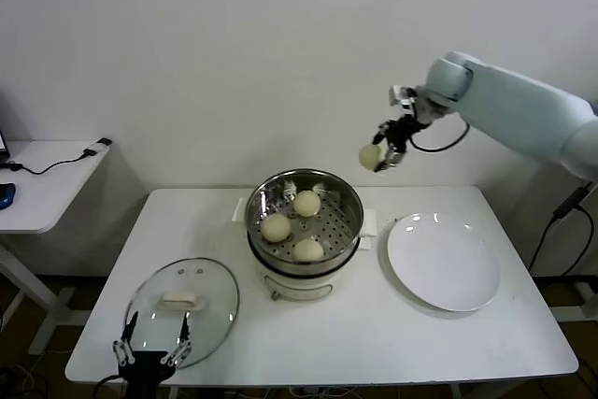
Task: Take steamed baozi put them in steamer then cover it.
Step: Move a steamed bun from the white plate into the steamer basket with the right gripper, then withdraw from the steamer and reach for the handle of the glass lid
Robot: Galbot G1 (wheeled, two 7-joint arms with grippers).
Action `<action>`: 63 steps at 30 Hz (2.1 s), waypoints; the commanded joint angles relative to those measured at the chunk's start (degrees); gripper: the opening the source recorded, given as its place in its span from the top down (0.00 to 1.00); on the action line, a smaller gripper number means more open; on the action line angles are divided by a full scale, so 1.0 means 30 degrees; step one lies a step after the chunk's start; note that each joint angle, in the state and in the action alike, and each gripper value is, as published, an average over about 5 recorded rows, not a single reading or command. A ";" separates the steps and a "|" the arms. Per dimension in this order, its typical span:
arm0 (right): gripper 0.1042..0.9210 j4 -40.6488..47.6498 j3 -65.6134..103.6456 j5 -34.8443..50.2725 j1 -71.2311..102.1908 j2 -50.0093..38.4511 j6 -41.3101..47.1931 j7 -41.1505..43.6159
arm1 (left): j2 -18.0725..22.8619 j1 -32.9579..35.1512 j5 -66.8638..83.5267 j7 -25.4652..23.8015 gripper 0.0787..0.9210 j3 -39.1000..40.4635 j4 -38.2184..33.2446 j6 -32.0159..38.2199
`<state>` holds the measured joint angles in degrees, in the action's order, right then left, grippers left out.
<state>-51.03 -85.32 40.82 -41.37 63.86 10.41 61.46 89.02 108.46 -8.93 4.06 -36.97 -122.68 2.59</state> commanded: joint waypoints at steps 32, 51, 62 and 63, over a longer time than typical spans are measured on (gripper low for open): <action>0.24 -0.2377 -0.5950 0.2603 0.0963 0.3748 0.1725 -0.1999 | -0.0028 -0.0842 0.0509 0.0164 0.12 -0.0320 0.0506 -0.0256; 0.12 -0.2575 -0.4166 0.3406 -0.0459 0.2098 0.1069 -0.1386 | -0.0099 -0.0966 0.0451 0.0158 0.12 -0.0337 0.0345 -0.0341; 0.12 -0.5895 -0.1111 0.6304 -0.0708 -0.4770 -0.4814 -0.5915 | -0.0153 -0.0873 0.0378 0.0106 0.12 -0.0557 0.0000 -0.0401; 0.12 -0.6537 -0.0731 0.6346 -0.0345 -0.5588 -0.5114 -0.6553 | -0.0161 -0.0866 0.0379 0.0099 0.12 -0.0581 -0.0038 -0.0408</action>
<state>-60.88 -94.66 54.36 -42.88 64.58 7.52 53.41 88.56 105.76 -7.60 4.43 -38.38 -122.36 1.46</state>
